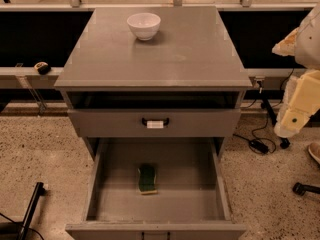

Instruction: Pick sponge from middle drawer and place on counter

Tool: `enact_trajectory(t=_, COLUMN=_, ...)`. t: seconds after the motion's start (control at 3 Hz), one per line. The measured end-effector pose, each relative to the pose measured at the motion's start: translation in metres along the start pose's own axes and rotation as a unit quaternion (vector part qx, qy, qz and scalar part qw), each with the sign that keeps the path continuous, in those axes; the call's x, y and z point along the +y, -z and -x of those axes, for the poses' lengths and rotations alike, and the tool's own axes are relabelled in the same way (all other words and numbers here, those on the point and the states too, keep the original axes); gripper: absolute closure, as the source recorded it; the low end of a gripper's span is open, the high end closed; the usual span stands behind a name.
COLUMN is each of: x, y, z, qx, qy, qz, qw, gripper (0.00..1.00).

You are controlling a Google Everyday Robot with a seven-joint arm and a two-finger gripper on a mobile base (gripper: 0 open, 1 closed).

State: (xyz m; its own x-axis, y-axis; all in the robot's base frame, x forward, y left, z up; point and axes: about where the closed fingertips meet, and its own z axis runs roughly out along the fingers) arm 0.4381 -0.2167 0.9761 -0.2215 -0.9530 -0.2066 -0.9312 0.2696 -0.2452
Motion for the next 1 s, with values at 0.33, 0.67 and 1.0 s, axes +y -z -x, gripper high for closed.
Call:
enact_trajectory(t=0.33, x=0.0, y=-0.001, z=0.001, qx=-0.003, qy=0.0, qz=-0.003, qw=1.0, gripper=0.0)
enact_trajectory(t=0.67, x=0.009, y=-0.026, z=-0.001, qx=-0.033, qy=0.009, qz=0.006, qw=0.9994, gripper=0.0)
enact_trajectory(t=1.0, x=0.03, y=-0.077, z=0.0, qx=-0.095, qy=0.035, qz=0.013, qw=0.9948, gripper=0.0)
